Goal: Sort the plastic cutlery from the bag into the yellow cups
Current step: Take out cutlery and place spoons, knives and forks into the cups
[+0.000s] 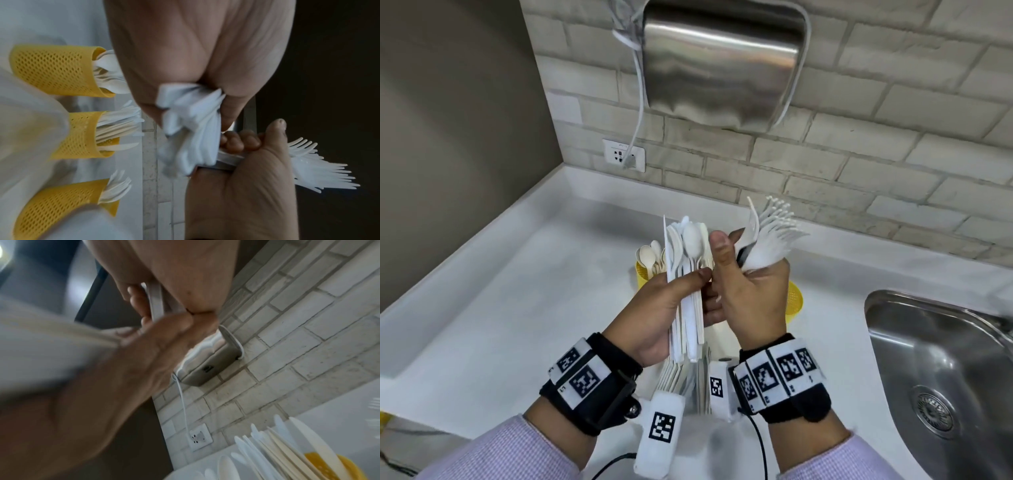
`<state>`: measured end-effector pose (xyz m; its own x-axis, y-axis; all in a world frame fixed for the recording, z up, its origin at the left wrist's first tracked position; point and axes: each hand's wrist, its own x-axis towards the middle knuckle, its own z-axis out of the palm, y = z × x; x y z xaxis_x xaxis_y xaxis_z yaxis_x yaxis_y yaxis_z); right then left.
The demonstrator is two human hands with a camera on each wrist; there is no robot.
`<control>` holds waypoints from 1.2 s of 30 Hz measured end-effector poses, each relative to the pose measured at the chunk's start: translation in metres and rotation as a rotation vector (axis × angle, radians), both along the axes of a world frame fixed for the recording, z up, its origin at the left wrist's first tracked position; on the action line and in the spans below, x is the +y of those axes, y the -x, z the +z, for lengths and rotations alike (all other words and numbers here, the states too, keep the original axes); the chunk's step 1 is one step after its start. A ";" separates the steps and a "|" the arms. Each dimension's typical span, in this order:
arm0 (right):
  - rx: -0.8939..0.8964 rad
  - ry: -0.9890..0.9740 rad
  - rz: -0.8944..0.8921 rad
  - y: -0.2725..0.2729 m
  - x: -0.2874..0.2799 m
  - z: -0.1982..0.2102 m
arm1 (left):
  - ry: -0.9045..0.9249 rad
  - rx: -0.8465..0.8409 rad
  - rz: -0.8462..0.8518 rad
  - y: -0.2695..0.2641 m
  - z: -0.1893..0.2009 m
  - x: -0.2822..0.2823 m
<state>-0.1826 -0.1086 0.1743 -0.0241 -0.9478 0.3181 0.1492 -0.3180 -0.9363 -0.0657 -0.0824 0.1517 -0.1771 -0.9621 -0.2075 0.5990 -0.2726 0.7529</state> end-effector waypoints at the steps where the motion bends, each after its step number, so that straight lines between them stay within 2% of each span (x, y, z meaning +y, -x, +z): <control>1: 0.024 0.003 0.004 -0.002 0.000 -0.003 | -0.010 0.002 0.003 -0.002 -0.001 0.001; 4: 0.022 0.013 -0.012 -0.007 0.002 -0.002 | 0.018 -0.065 -0.023 -0.008 -0.004 0.003; 7: -0.001 -0.034 -0.034 -0.007 0.002 0.005 | 0.098 -0.404 -0.009 -0.015 -0.010 0.004; 9: 0.058 -0.004 -0.006 -0.004 -0.001 0.002 | 0.157 -0.624 0.048 -0.020 -0.016 0.005; 12: 0.219 0.013 0.072 0.001 -0.002 -0.005 | 0.267 -0.798 0.095 -0.023 -0.022 0.007; 16: 0.345 0.022 0.090 -0.002 0.000 -0.015 | 0.354 -0.834 0.152 -0.026 -0.020 0.008; 22: 0.346 0.028 0.037 -0.013 -0.002 -0.014 | 0.369 -0.860 0.231 -0.032 -0.019 0.002; 31: 0.150 0.072 -0.053 -0.018 -0.015 -0.003 | 0.378 -0.894 0.331 -0.036 -0.025 -0.015; 36: 0.117 0.082 -0.041 -0.016 -0.021 -0.002 | 0.380 -0.920 0.351 -0.034 -0.026 -0.018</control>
<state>-0.1663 -0.1295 0.1721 -0.0209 -0.9175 0.3972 0.0255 -0.3976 -0.9172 -0.0314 -0.1001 0.1257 0.1959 -0.9589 0.2053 -0.2463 0.1546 0.9568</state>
